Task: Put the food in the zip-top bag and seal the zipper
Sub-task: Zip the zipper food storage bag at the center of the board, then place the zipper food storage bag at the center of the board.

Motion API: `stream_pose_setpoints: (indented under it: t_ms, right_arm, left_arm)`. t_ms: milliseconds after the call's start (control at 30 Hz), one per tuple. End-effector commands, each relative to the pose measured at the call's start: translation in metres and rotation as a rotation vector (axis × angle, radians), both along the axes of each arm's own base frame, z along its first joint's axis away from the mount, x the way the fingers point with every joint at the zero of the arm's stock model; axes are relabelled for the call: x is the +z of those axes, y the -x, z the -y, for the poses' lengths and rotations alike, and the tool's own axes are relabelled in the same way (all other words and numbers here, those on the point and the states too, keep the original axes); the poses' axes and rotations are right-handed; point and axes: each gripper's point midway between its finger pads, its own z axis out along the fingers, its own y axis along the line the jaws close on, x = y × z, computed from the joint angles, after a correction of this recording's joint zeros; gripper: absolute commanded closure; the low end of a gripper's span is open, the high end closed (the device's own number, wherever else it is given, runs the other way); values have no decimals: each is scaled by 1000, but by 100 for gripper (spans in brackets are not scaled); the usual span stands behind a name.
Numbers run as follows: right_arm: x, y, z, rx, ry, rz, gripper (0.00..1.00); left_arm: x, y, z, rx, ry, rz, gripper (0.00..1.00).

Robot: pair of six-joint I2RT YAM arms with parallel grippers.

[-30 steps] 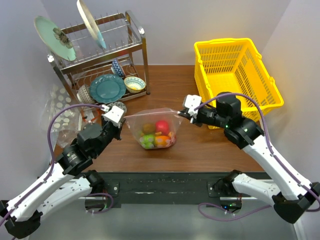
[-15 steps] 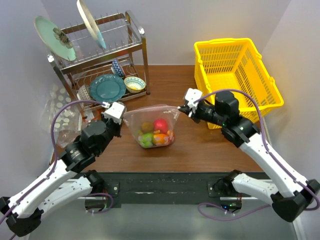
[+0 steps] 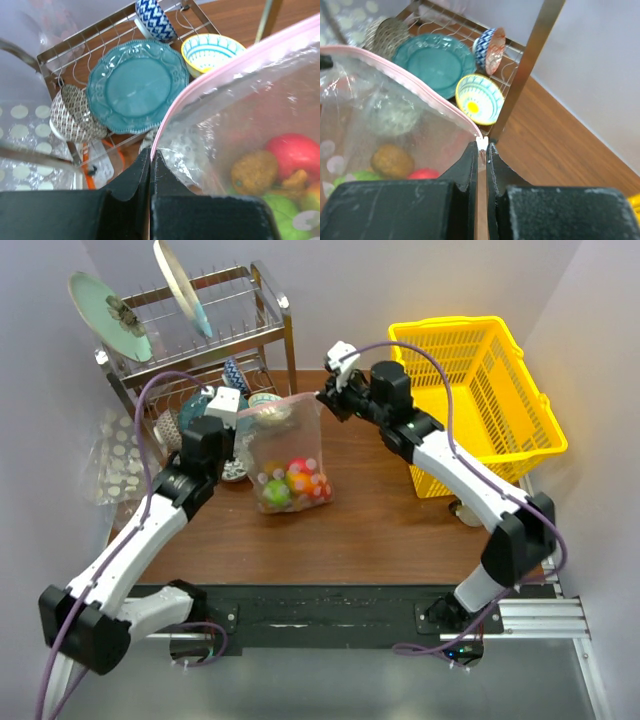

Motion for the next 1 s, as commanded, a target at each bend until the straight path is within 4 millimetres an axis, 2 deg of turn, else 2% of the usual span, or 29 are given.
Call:
stream_pose_setpoints:
  t_ms: [0,33,67,100,133,167,233,267,333,367,400,433,500,533,567,600,633,667,700,733,767,800,833,867,900,933,967]
  right_arm:
    - [55,-42,-15,-76,-149,103,100]
    - [35,-56,-23,-87,-136,74,100]
    - [46,-64,-25,-96,-159,100,100]
    - [41,-72,-30,-101,-167,90,100]
    - [26,-82,-36,-109,-160,72,100]
    - [34,-90,-37,-123,-180,91,100]
    - [32,-98,-41,-137,-202,86,97]
    - [29,-104,-44,-139,-208,89,91]
    - [29,-109,-43,-161,-226,87,61]
    - [33,-109,-43,-166,-241,92,52]
    - [35,-110,-41,-181,-251,91,37]
    - [37,-110,-40,-185,-256,93,32]
    - [50,-102,-33,-192,-269,105,29]
    - [54,-99,-29,-204,-273,108,25]
    - [50,-95,-24,-218,-267,101,22]
    - [69,-84,-14,-225,-288,123,20]
    - [74,-79,-7,-243,-294,129,18]
    - [61,-73,-1,-256,-275,106,14]
    - [82,-57,9,-257,-295,131,13]
    - [83,-51,16,-278,-314,109,8]
    - [64,-45,25,-314,-289,57,6]
    - [81,-28,35,-315,-324,47,5]
    - [61,-17,40,-322,-264,-26,4]
    - [57,-7,45,-313,-236,-57,2]
    - [54,3,51,-323,-222,-90,1]
    - [65,19,61,-328,-241,-102,1]
    - [42,30,70,-357,-203,-171,1]
  left_arm:
    - [42,-43,4,-6,60,118,100]
    - [33,-54,3,-1,60,92,100]
    - [31,-61,-4,17,67,85,100]
    - [35,-68,-3,6,90,88,100]
    - [27,-75,-3,3,92,71,100]
    - [29,-82,-12,17,97,82,100]
    - [26,-87,-12,0,144,87,97]
    - [30,-90,-19,3,160,111,89]
    - [29,-90,-19,-16,190,118,74]
    - [32,-90,-22,-15,196,133,71]
    - [33,-88,-21,-26,200,138,67]
    - [33,-87,-20,-32,202,137,57]
    - [38,-82,-16,-52,218,146,48]
    - [39,-79,-15,-58,228,147,39]
    - [40,-75,-13,-67,241,144,36]
    - [45,-68,-9,-86,267,153,34]
    - [48,-63,-5,-104,282,157,27]
    - [49,-58,-3,-119,296,156,25]
    - [56,-47,2,-147,331,171,24]
    - [59,-42,3,-152,350,179,23]
    - [62,-35,5,-160,367,187,21]
    - [66,-22,9,-189,398,197,20]
    - [67,-16,11,-197,412,199,19]
    - [65,-8,13,-207,430,186,17]
    - [66,2,13,-202,460,189,16]
    - [65,8,13,-203,472,182,15]
    - [58,14,15,-209,481,152,14]
